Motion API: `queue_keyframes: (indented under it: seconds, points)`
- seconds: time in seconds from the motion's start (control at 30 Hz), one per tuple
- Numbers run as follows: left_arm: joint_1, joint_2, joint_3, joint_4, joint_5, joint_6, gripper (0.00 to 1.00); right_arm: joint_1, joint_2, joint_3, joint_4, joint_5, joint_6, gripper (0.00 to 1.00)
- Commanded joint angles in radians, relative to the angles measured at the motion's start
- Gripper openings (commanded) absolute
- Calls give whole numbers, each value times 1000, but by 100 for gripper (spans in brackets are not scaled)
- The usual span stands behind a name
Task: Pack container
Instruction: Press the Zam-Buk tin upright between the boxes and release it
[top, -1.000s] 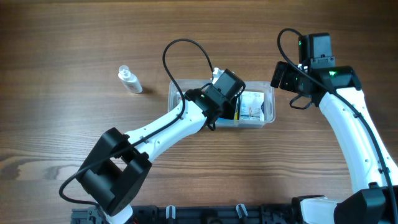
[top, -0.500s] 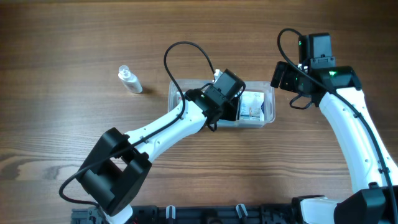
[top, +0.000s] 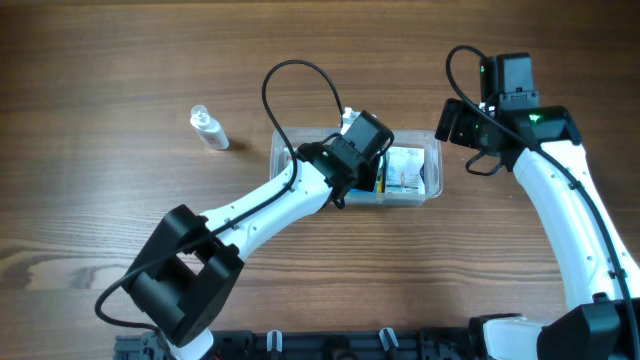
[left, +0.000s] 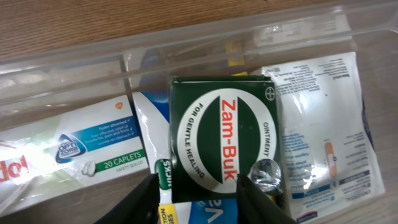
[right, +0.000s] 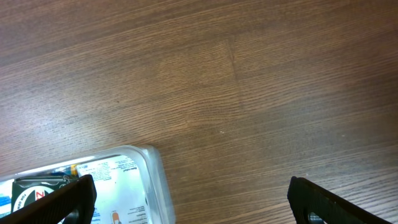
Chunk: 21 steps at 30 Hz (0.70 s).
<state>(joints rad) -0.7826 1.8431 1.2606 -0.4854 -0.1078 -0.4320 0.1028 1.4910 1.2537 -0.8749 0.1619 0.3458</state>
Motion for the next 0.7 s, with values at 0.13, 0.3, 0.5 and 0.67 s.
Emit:
queue_keyframes:
  seconds: [0.13, 0.3, 0.5, 0.67]
  points:
    - [8, 59, -2, 24, 52, 5, 39, -4, 12, 10, 3, 14, -5, 100]
    - [7, 59, -2, 61, 108, 5, 36, -4, 12, 10, 3, 14, -5, 100]
    - [8, 53, -2, 51, 107, 1, 34, -4, 12, 10, 3, 14, -5, 100]
    - [11, -10, -2, 32, 40, -2, 34, -4, 12, 10, 3, 14, -5, 100]
